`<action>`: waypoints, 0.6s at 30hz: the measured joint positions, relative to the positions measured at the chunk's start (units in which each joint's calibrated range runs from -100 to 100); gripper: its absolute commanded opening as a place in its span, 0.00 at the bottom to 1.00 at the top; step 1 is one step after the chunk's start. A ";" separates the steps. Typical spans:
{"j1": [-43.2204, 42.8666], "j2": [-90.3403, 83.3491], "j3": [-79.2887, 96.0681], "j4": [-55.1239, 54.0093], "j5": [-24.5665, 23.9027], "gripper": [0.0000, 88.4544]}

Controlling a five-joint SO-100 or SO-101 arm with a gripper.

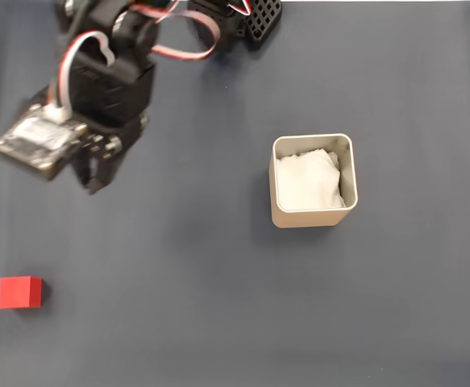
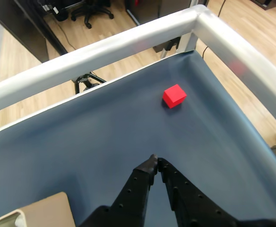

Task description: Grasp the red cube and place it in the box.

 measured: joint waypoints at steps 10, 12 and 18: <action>3.76 14.36 -15.30 0.00 0.24 0.00; 4.51 16.58 -17.03 0.00 0.44 0.00; 6.61 23.63 -22.86 0.00 1.17 0.04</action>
